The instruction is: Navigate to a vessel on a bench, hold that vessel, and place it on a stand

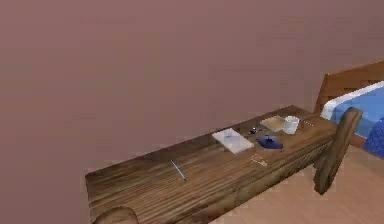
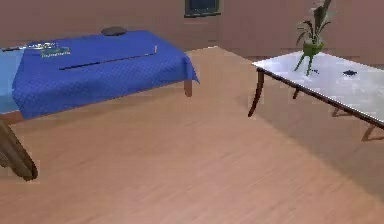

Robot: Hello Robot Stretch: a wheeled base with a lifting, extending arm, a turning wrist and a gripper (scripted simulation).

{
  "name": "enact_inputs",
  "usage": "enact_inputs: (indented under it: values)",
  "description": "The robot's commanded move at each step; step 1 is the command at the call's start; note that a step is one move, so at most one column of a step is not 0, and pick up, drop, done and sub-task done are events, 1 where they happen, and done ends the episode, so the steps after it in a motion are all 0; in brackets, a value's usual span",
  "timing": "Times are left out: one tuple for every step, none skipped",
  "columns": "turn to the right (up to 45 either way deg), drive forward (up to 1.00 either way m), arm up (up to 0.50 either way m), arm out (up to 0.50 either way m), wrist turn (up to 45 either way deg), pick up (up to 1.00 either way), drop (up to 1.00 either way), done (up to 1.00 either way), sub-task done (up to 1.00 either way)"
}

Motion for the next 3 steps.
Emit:
enact_inputs:
  values:
    - [45.0, 0.0, 0.0, 0.0, 0.0, 0.0, 0.0, 0.0, 0.0]
    - [45.0, 0.0, 0.0, 0.0, 0.0, 0.0, 0.0, 0.0, 0.0]
    - [45.0, 0.0, 0.0, 0.0, 0.0, 0.0, 0.0, 0.0, 0.0]
